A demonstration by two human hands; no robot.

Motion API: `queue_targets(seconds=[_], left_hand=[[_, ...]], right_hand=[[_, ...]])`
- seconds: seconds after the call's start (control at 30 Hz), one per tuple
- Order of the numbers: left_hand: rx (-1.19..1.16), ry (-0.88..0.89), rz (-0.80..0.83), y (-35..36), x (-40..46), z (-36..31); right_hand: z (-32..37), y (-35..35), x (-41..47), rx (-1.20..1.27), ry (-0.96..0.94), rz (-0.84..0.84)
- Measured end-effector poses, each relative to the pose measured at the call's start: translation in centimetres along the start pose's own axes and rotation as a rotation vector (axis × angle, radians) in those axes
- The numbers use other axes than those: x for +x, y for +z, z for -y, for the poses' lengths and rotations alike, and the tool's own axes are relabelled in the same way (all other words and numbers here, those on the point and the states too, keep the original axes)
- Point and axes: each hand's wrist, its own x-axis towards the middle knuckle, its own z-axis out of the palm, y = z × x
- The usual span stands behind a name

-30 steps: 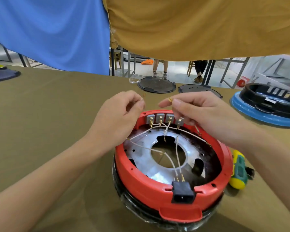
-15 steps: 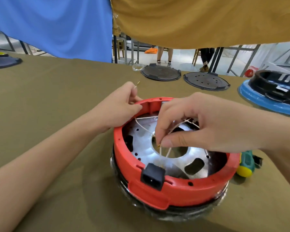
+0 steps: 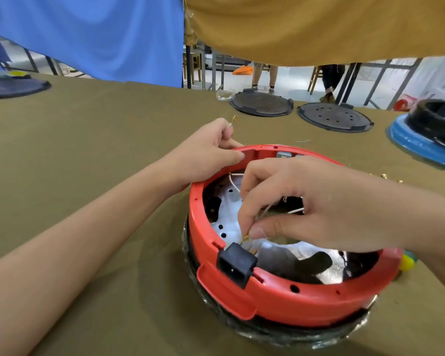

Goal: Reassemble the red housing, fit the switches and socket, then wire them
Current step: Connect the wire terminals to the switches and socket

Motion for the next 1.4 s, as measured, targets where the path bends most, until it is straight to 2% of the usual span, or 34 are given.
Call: queue_targets(seconds=[0.6, 1.1, 1.27, 1.4], left_hand=[[0.046, -0.027, -0.066, 0.7, -0.1, -0.4], [0.048, -0.038, -0.057, 0.7, -0.4, -0.7], [0.06, -0.047, -0.071, 0.8, -0.4, -0.7], [0.073, -0.048, -0.084, 0.8, -0.2, -0.6]], right_hand=[[-0.2, 0.8, 0.4, -0.062, -0.058, -0.058], [-0.5, 0.8, 0.5, -0.058, -0.12, -0.069], [-0.7, 1.0, 0.4, -0.074, -0.158, -0.106], [-1.1, 2.1, 0.5, -0.094, -0.113, -0.204]])
